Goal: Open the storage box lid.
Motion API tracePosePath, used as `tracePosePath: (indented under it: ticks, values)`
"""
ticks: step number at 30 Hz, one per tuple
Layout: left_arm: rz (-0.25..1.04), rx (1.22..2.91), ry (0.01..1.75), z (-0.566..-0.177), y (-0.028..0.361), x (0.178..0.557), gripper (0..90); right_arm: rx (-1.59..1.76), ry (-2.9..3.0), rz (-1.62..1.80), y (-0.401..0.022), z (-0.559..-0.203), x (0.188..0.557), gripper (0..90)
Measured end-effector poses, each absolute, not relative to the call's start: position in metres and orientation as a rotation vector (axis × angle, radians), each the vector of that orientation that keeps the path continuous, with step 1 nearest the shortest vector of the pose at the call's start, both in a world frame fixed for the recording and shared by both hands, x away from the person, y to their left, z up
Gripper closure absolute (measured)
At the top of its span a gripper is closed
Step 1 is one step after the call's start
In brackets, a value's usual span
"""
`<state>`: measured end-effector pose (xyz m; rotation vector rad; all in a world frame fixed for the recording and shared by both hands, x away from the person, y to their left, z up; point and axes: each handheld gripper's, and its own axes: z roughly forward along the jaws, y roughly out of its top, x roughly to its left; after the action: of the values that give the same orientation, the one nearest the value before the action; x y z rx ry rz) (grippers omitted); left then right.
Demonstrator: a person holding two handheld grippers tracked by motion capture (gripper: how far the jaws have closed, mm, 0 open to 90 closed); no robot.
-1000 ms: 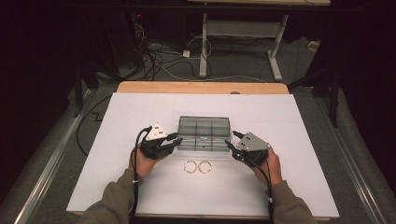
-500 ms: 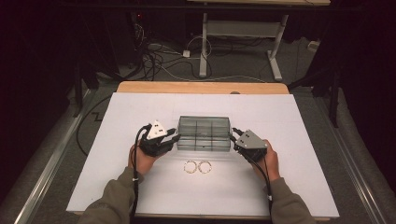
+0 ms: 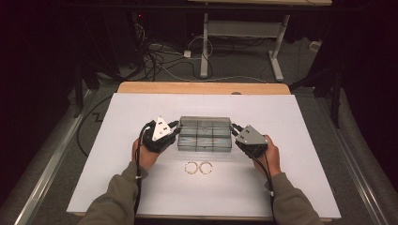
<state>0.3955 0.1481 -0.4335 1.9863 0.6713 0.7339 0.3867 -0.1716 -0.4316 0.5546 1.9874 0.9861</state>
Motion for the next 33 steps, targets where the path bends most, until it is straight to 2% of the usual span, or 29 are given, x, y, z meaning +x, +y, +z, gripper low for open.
tracePosePath:
  ticks: [15, 33]
  values:
    - [0.738, 2.000, 0.656, -0.424, 0.150, 0.384, 72.0, 0.583, 1.994, 0.985, -0.169, -0.424, 0.383, 82.7]
    - [0.681, 2.033, 0.643, -0.406, 0.155, 0.412, 71.6, 0.574, 1.998, 1.002, -0.168, -0.403, 0.393, 83.8]
